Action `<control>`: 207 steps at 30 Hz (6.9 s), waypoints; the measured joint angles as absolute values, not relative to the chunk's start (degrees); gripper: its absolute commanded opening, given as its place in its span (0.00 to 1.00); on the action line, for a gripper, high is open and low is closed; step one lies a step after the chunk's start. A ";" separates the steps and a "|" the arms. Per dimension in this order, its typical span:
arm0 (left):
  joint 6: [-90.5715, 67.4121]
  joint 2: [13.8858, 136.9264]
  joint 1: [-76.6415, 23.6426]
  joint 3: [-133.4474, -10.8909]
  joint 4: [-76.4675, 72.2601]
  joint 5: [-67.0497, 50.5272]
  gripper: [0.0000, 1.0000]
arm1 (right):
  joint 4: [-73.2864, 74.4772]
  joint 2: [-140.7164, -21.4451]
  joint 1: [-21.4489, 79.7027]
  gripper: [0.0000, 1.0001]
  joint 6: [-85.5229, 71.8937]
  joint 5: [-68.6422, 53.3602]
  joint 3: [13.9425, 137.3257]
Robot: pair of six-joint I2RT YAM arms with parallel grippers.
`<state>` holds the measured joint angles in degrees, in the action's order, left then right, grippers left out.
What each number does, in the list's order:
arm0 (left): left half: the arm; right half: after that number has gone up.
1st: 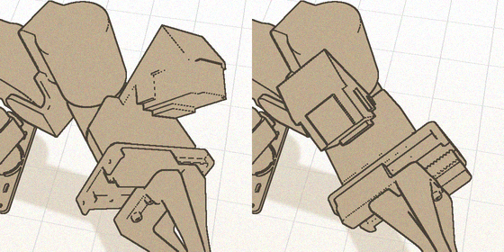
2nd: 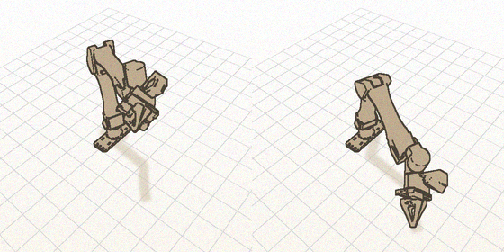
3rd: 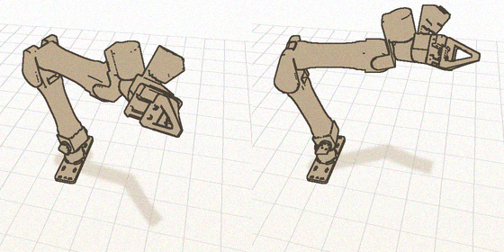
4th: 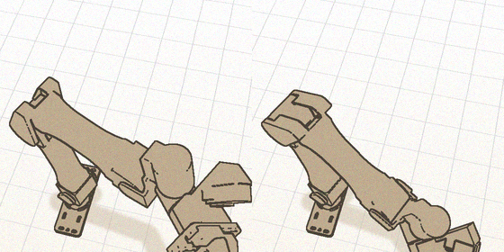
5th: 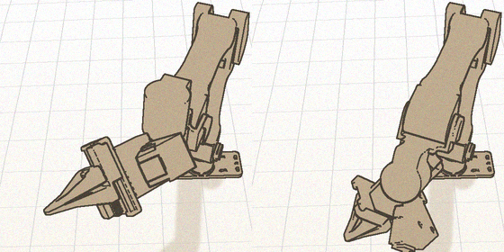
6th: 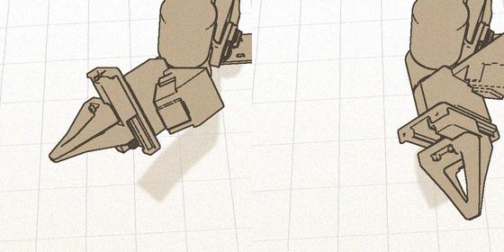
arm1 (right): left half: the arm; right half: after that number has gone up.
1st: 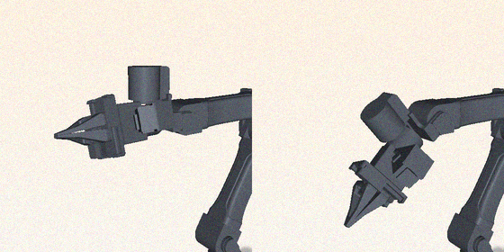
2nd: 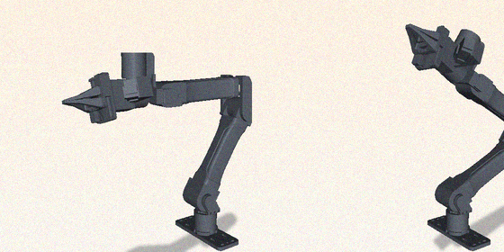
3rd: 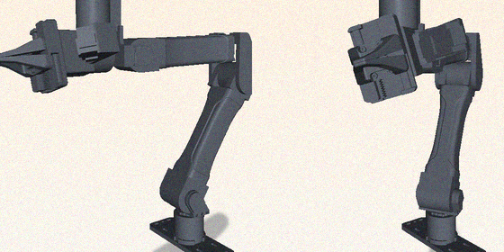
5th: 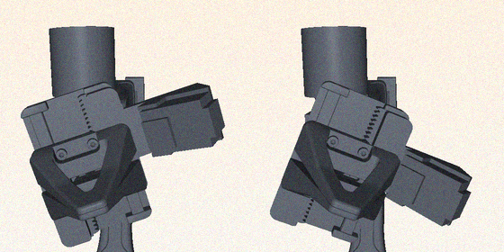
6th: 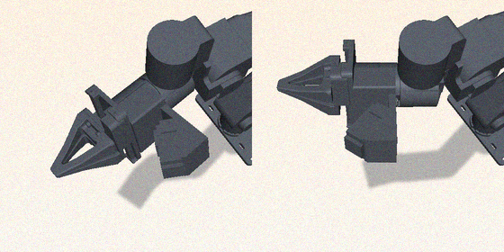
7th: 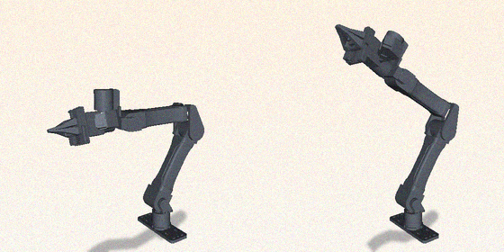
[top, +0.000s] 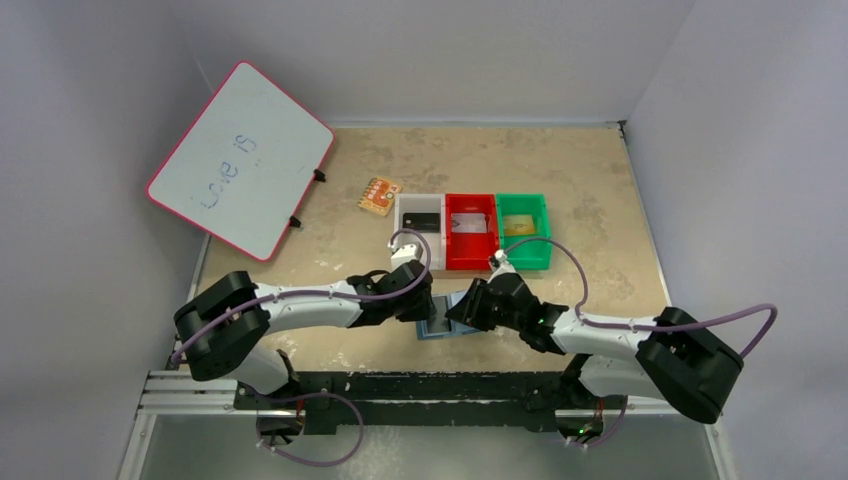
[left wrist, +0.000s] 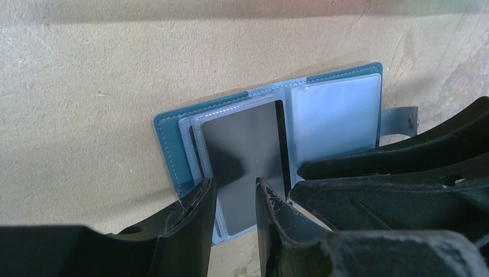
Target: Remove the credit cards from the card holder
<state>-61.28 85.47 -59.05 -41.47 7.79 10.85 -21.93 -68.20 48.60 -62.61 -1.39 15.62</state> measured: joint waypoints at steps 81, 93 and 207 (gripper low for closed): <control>-59.29 88.25 -62.41 -44.18 11.66 17.23 0.04 | -39.90 -74.65 41.23 0.17 -69.25 -9.80 8.32; -58.94 88.64 -62.46 -44.66 11.97 17.26 0.03 | -42.83 -78.00 40.80 0.04 -67.40 -12.60 8.86; -61.30 94.13 -63.40 -47.05 2.17 14.76 0.27 | 8.49 -33.98 38.92 0.00 -64.34 3.73 16.82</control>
